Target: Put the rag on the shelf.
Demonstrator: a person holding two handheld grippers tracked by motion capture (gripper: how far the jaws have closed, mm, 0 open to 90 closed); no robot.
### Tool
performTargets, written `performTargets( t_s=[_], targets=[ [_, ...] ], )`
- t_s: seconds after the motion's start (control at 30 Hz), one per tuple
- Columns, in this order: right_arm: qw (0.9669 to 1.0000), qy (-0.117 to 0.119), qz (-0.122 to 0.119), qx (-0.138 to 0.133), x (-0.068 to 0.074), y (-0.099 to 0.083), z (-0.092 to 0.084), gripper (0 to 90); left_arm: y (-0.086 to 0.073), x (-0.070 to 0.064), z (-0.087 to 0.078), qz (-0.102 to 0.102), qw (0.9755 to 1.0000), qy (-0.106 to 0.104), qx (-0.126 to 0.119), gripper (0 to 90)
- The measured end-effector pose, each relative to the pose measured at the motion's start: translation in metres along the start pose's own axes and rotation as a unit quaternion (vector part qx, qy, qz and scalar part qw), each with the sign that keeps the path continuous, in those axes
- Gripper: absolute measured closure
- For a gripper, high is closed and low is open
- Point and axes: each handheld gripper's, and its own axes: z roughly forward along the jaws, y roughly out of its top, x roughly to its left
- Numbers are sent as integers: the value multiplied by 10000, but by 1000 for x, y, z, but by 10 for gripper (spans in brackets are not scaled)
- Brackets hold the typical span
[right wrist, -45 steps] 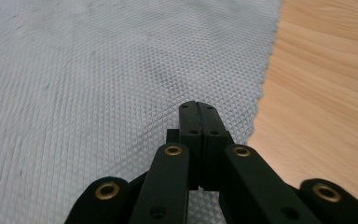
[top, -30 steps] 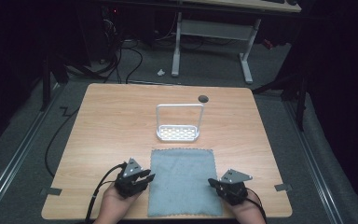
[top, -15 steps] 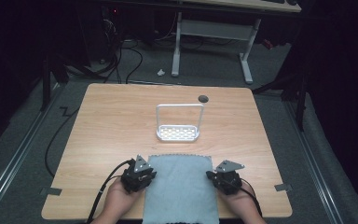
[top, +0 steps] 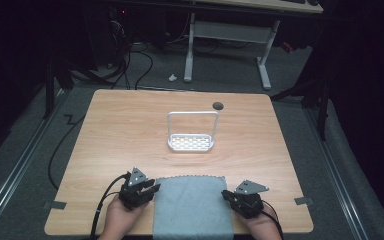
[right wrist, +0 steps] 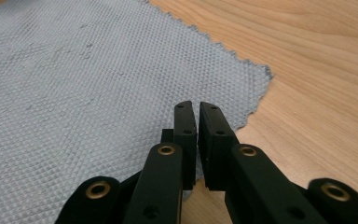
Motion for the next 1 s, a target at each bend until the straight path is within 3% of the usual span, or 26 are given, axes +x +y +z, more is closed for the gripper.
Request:
performTargets(
  t_s=[0.07,0.17,0.23,0.27,0.3,0.4,0.47,0.67,0.8,0.9,1.0],
  targets=[
    [10000,-36,10,10,-1,-1,0,847,2,2,7,-62,10000,67,34,673],
    [9999,-125,53,-20,-3,-2,1,813,5,-2,12,11,9999,144,15,669],
    [9996,-222,121,-102,-6,-2,0,783,4,-6,13,141,9996,223,-35,767],
    [9996,-222,121,-102,-6,-2,0,783,4,-8,14,171,9995,256,-42,767],
    [9992,-313,176,-185,-7,-2,0,744,4,-9,14,190,9996,221,-25,841],
    [9986,-350,313,-260,-10,0,1,724,2,-11,14,290,9994,210,-35,869],
    [9972,-416,517,-357,-14,9,4,694,2,-9,13,230,9996,151,-36,876],
    [9958,-599,614,-318,-25,33,12,671,2,-4,13,19,10000,-23,-26,881],
    [9935,-571,854,-487,-26,26,17,665,2,-2,13,-41,10000,-63,-34,882],
    [9952,-562,708,-366,-25,24,20,653,2,0,13,-133,9998,-118,-37,882],
    [9958,-442,760,-233,-25,22,27,656,2,0,13,-130,9998,-113,-35,881]
  ],
)
